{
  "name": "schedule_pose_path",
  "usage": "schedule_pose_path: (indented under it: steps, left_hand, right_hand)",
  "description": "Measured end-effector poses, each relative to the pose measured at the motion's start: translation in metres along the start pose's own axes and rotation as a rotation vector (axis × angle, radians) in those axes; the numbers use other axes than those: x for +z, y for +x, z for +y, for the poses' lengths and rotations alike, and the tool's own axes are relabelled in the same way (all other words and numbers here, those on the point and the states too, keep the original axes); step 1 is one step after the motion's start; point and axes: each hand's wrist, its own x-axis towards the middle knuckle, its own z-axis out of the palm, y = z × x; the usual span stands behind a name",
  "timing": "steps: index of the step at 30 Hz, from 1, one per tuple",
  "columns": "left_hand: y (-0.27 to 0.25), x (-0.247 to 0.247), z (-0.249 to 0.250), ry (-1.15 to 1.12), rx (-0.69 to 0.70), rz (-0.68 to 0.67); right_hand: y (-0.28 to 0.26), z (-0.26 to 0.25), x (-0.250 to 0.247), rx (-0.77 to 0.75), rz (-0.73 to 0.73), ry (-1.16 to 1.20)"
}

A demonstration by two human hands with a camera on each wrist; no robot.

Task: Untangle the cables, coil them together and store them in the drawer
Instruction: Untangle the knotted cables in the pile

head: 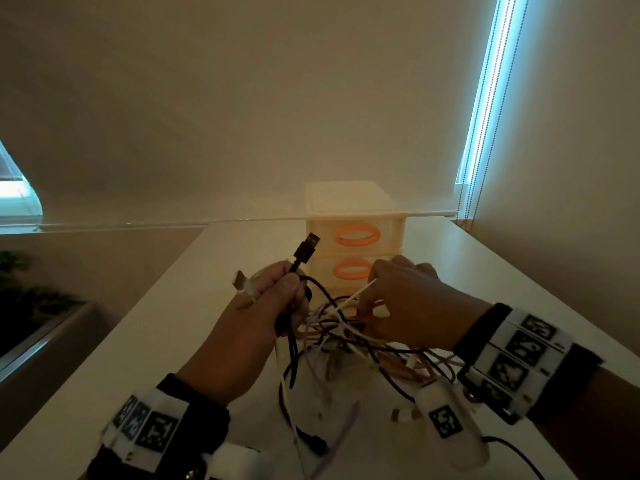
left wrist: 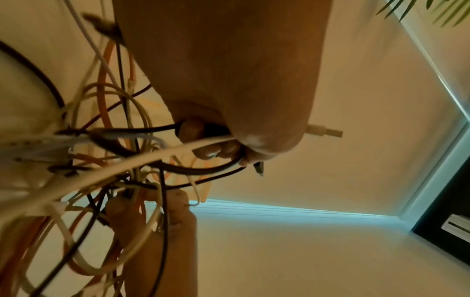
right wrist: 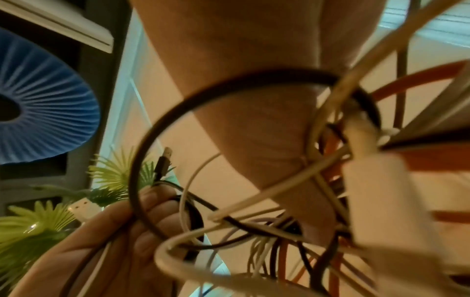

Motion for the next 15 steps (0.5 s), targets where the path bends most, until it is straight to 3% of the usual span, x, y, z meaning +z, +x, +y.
schedule_pose_path:
  steps: [4,7,11,15]
  left_hand:
    - [0.008,-0.012,0.002,-0.107,0.035,0.148]
    - [0.014,-0.024,0.003,-0.12,0.048,0.226]
    - [0.013,-0.023,0.003,-0.073,0.071,0.249]
    - [0.015,-0.028,0.005,-0.089,0.103,0.301]
  right_hand:
    - [-0.002,0.019,-0.009,-0.015,0.034,0.238]
    - [-0.008,0.039,-0.025,0.16,0.179,0.403]
    - [-0.013,0.05,-0.035,0.28,0.233,0.502]
    - [-0.023,0.042,-0.034,0.234,0.484,0.524]
